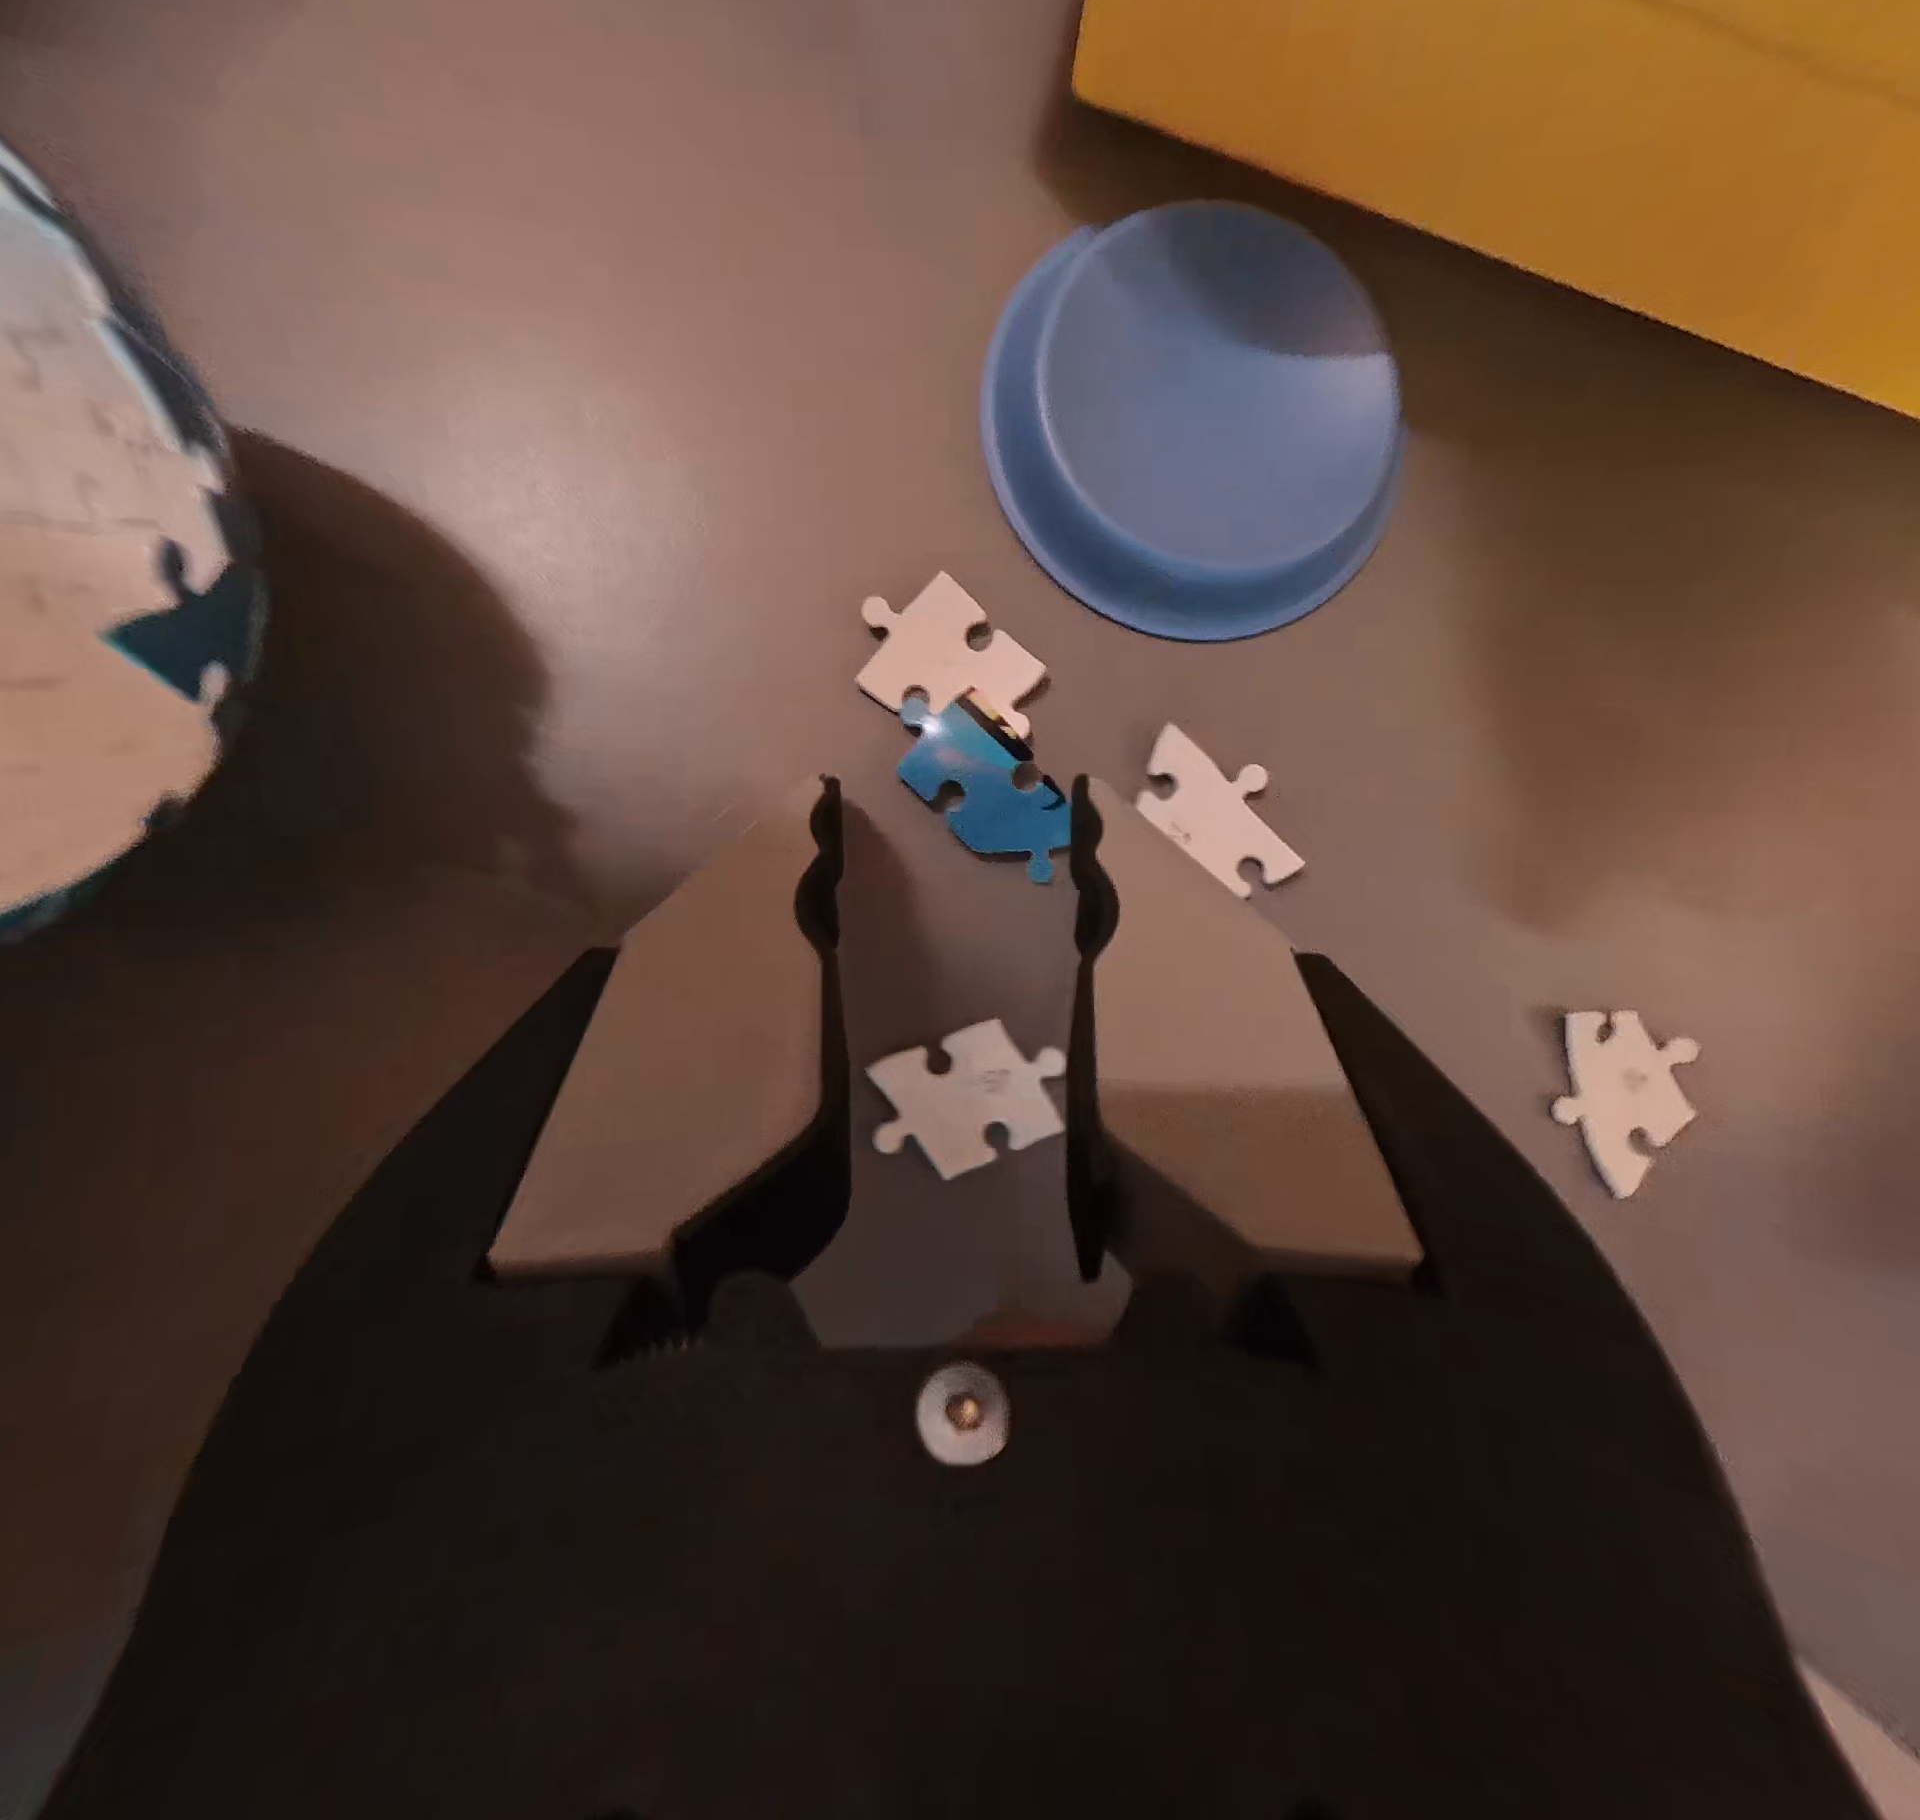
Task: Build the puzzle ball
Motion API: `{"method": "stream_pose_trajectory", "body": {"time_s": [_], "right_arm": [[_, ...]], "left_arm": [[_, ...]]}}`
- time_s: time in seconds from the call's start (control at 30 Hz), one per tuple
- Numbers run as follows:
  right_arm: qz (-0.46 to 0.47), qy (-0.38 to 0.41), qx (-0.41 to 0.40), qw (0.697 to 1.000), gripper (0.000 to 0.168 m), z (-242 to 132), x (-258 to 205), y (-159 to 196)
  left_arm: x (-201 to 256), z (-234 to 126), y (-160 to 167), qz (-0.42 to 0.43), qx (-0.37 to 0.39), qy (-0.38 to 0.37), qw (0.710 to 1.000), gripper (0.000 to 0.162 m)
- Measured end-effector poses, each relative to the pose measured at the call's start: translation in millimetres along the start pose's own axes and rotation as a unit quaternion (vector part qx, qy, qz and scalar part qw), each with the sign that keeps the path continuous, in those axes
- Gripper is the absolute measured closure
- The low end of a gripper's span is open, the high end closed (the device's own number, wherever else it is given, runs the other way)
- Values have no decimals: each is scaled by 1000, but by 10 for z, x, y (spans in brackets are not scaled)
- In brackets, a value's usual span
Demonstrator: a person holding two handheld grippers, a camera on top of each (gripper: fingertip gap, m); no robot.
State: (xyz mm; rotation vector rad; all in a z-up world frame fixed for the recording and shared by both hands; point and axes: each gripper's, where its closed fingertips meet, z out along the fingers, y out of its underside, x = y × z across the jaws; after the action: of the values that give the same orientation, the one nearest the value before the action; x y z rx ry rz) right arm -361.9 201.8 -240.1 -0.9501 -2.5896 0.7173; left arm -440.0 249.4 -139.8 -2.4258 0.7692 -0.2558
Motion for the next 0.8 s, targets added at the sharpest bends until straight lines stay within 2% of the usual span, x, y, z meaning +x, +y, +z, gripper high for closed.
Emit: {"method": "stream_pose_trajectory", "body": {"time_s": [0.07,0.17,0.3,0.43,0.53,0.6,0.67,0.8], "right_arm": [[-8,-24,-27,999,129,58,18,44],[-15,-42,-32,999,168,77,31,27],[6,-48,-13,999,168,22,6,-9],[105,-90,12,990,168,-96,-49,-4],[226,-149,-9,963,167,-146,-124,123],[299,-176,-17,938,158,-155,-123,176],[338,-167,-19,926,157,-151,-37,205],[320,-103,-18,942,157,-171,141,211]], "left_arm": [[-2,-15,-3,-1,2,3,1000,131],[-28,-17,24,-1,-2,0,1000,131],[-55,-43,42,-7,0,1,1000,131],[-56,-47,54,-9,-2,3,1000,131],[-50,-33,75,-6,-9,2,1000,131],[-41,-23,84,-4,-12,4,1000,131],[-46,-16,87,-5,-14,2,1000,131],[-83,-38,102,-7,-14,-5,1000,131]]}}
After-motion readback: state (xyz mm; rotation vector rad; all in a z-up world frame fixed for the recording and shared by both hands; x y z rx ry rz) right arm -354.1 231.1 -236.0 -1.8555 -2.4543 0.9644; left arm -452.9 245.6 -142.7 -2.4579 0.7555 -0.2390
